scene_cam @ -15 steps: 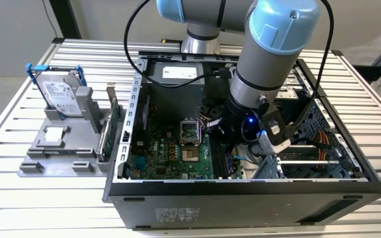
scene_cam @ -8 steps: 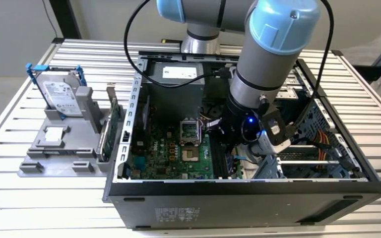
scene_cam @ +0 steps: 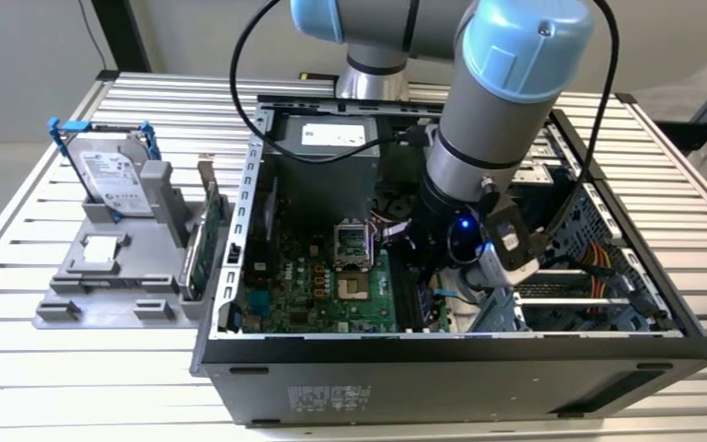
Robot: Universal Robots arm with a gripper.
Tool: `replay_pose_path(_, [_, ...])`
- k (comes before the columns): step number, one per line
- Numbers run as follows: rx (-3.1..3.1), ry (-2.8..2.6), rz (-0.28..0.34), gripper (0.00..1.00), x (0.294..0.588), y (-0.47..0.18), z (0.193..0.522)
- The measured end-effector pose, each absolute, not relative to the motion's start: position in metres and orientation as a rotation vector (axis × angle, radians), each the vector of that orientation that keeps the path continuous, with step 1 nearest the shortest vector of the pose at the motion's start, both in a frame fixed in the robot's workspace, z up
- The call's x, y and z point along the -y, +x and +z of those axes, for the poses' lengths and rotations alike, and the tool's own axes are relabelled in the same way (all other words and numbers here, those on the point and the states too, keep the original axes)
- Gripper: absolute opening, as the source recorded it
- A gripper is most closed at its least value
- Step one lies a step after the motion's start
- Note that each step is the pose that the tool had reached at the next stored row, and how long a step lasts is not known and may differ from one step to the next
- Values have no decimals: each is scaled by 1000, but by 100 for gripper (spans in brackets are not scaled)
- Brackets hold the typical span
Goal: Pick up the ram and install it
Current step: 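Insert the ram into the slot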
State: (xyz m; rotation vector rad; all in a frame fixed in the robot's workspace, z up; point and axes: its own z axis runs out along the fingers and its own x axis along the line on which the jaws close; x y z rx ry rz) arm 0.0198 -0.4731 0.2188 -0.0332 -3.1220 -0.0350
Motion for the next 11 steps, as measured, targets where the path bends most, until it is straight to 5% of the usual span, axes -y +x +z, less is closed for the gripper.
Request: replay_pose_path(11, [3121,-32,-69,0,473,20,213])
